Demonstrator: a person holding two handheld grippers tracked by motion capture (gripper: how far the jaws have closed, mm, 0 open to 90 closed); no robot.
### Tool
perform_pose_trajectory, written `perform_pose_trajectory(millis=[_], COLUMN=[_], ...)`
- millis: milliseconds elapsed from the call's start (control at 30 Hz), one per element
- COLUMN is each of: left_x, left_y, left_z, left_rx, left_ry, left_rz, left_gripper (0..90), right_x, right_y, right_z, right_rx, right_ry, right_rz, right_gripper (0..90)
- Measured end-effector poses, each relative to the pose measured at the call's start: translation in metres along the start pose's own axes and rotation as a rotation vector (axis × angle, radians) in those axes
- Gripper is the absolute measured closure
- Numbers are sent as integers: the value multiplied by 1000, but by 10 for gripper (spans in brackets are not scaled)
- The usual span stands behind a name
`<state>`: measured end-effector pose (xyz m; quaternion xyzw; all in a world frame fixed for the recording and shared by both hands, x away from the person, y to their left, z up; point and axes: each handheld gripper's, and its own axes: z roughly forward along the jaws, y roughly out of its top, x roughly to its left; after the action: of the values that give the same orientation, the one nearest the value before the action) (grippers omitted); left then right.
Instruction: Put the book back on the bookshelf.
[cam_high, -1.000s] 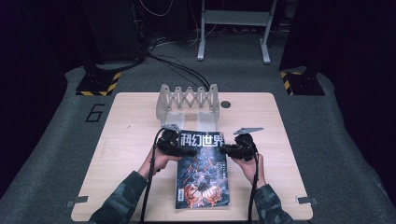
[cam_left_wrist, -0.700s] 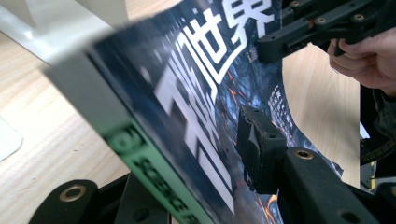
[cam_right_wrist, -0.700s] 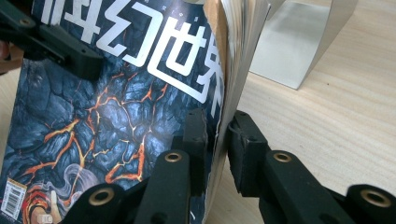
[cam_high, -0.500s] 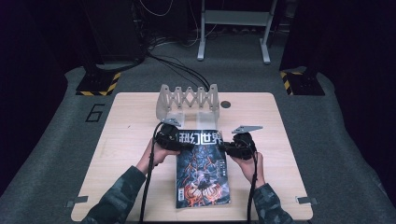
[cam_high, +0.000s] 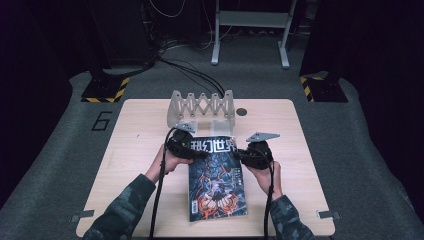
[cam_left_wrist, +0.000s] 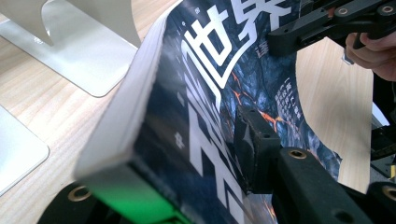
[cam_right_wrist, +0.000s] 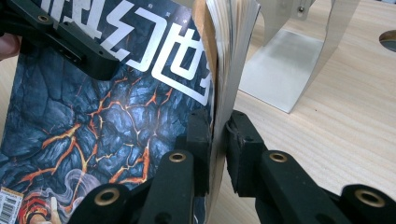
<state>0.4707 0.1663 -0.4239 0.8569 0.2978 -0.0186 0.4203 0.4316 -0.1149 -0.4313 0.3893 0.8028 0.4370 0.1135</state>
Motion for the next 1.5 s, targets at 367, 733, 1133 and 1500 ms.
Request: perform_pose_trajectory(millis=[367, 733, 1133, 1500], left_x=[-20, -33, -41, -55], left_y=[2, 1, 5, 13], left_z=[-13, -22, -34, -47], left_rx=[-82, -112, -161, -159], left_ry=[25, 39, 29, 34], left_rz=[60, 88, 84, 109], left_gripper=[746, 778, 812, 824], right_x=[-8, -28, -70, -83], right_y=[-2, -33, -76, -83], right_z=[-3, -7, 20, 30], right_rx=[-34, -42, 67, 74], right_ry=[12, -26, -315, -335], right_rz=[14, 48, 42, 86], right_gripper=[742, 452, 106, 89])
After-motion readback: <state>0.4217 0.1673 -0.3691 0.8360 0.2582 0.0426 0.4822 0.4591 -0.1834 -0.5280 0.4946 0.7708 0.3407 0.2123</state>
